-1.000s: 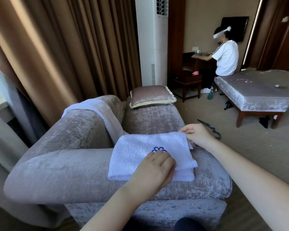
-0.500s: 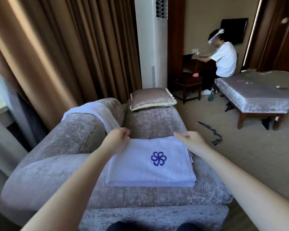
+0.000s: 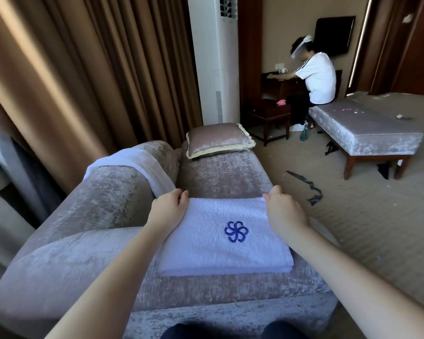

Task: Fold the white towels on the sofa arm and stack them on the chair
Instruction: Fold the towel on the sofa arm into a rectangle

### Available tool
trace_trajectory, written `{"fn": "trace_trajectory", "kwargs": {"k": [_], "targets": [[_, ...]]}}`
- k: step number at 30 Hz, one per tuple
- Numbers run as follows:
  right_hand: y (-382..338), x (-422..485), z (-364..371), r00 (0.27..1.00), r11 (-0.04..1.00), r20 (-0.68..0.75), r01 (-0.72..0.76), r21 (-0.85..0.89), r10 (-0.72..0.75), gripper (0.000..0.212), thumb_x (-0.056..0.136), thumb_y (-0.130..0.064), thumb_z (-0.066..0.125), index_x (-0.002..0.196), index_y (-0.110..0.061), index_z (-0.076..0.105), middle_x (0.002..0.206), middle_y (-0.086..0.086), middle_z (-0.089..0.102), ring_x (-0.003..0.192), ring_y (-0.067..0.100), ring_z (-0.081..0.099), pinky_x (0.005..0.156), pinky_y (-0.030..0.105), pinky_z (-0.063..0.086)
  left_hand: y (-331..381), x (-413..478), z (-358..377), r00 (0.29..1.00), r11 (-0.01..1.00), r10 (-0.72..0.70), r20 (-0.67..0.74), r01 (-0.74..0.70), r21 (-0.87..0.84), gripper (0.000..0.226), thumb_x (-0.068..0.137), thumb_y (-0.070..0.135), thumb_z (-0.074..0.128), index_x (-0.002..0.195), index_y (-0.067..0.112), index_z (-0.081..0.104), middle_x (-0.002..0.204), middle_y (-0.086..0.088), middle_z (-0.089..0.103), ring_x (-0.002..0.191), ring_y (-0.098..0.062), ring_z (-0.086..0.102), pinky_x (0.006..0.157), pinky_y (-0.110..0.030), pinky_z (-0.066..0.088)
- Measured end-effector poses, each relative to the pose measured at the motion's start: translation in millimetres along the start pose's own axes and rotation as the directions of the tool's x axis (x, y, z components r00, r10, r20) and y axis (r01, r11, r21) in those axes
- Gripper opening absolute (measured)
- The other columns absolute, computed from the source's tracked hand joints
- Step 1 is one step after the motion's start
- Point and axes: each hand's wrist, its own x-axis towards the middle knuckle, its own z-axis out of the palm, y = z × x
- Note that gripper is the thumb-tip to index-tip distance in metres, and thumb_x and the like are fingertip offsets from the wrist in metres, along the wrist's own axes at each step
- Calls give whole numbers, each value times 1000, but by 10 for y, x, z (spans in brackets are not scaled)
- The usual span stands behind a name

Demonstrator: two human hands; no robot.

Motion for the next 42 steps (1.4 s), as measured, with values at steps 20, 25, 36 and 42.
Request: {"fn": "trace_trajectory", "kwargs": {"k": [20,25,36,42], "targets": [[265,-509,-179,987,977,139,-104,187,79,57,87,-65,52,58,-18,38,52,-1,38,48,17,36,51,31,26,38,170,-180,950,963,2,313,82,-256,41,100,39,48,79,4,57,73,-7,56,67,-16,53,62,-25,40],[196,-571,-197,988,984,146,-65,168,40,53,96,-44,53,56,-13,37,89,6,51,57,15,42,56,34,33,-42,150,21,962,993,-26,272,58,-108,41,104,39,35,97,4,57,89,-6,58,98,-30,57,81,-36,42],[-26,-470,-42,955,960,103,274,56,-279,55,104,-41,22,153,-17,21,161,-8,14,149,12,8,120,37,9,-188,-646,62,951,950,309,-7,-309,49,85,91,70,12,135,13,56,145,-4,49,136,-27,42,109,-44,34],[82,-337,212,955,951,234,108,291,-180,53,105,-39,19,153,-19,23,161,-6,15,149,12,9,121,37,12,-155,-845,185,986,979,152,63,-159,127,105,75,79,-20,153,24,25,161,4,18,148,-21,17,117,-48,16]]}}
